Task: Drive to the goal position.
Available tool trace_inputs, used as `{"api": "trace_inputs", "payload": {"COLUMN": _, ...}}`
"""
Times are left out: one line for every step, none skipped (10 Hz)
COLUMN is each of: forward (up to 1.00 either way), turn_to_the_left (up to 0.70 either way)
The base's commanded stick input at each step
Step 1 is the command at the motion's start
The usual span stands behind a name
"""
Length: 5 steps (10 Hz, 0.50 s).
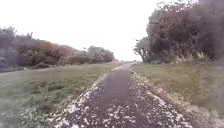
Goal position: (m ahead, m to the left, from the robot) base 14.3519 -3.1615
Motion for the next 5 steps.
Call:
{"api": "trace_inputs", "payload": {"forward": 0.70, "turn_to_the_left": 0.00}}
{"api": "trace_inputs", "payload": {"forward": 0.70, "turn_to_the_left": 0.00}}
{"api": "trace_inputs", "payload": {"forward": 0.70, "turn_to_the_left": 0.00}}
{"api": "trace_inputs", "payload": {"forward": 0.70, "turn_to_the_left": 0.00}}
{"api": "trace_inputs", "payload": {"forward": 0.70, "turn_to_the_left": 0.00}}
